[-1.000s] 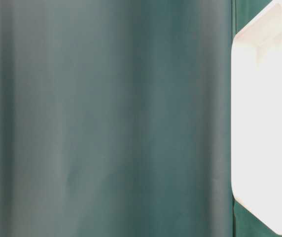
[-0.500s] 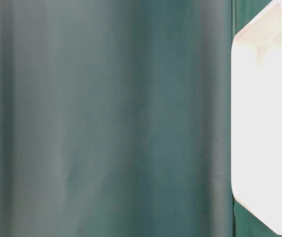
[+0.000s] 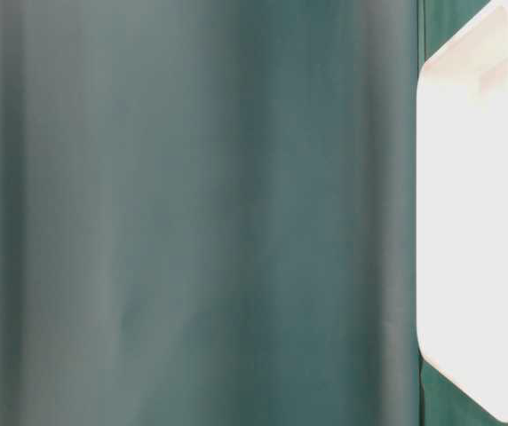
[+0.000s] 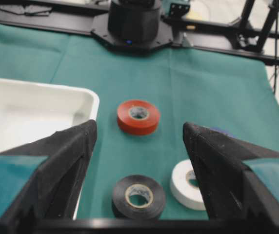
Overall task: Put the tape alternately from left to right into the white case.
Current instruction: 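Raise both grippers from rest and open them above the table, then move the right gripper left over the white tape roll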
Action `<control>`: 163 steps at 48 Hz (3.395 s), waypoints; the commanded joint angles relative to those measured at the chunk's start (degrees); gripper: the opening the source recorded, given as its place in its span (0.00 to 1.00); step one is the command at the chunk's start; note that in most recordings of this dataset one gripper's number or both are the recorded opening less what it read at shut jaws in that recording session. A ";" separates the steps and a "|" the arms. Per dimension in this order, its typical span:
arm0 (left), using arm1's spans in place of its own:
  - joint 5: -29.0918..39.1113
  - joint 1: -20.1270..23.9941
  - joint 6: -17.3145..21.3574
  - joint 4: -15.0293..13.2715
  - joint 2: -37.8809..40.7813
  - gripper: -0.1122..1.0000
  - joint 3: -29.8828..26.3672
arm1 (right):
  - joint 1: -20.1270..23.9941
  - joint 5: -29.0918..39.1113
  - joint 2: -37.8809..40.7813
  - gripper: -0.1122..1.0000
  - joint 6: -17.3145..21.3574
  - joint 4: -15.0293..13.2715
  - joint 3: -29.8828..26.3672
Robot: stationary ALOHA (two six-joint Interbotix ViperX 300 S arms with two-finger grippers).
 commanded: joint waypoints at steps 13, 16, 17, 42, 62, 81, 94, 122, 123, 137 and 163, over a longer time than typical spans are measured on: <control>1.32 2.99 -0.09 -0.09 9.05 0.80 -4.92 | -2.20 1.23 7.12 0.81 2.11 0.09 -3.34; 2.72 3.34 -0.09 -0.09 10.72 0.80 -5.89 | -2.20 2.55 8.53 0.81 2.46 0.09 -4.31; 3.16 3.43 -0.09 -0.09 11.25 0.80 -6.33 | -2.20 2.99 8.96 0.81 2.46 0.09 -4.75; 9.40 5.54 -0.09 -0.09 23.55 0.80 -12.92 | -2.20 5.45 21.45 0.81 2.55 0.09 -11.34; 11.51 6.06 0.09 0.00 29.79 0.80 -16.17 | -2.29 6.50 31.73 0.81 2.55 0.09 -16.61; 12.39 7.12 0.09 0.00 30.50 0.79 -16.35 | -2.20 7.03 34.80 0.81 2.55 0.00 -18.54; 12.39 7.38 0.09 0.09 30.50 0.79 -16.26 | -2.29 6.94 34.80 0.81 2.55 -0.09 -18.19; 12.39 7.38 0.00 0.00 30.59 0.79 -16.00 | -1.67 6.86 34.72 0.80 3.43 0.00 -17.49; 12.39 7.38 0.00 0.00 30.50 0.79 -16.00 | -1.58 6.86 34.72 0.80 3.43 -0.09 -17.49; 12.39 7.38 0.00 0.00 30.50 0.79 -16.00 | 1.41 6.86 34.72 0.80 5.10 -0.09 -16.96; 12.39 7.38 0.00 0.00 30.59 0.79 -15.82 | 9.40 6.15 34.72 0.80 7.29 0.00 -16.79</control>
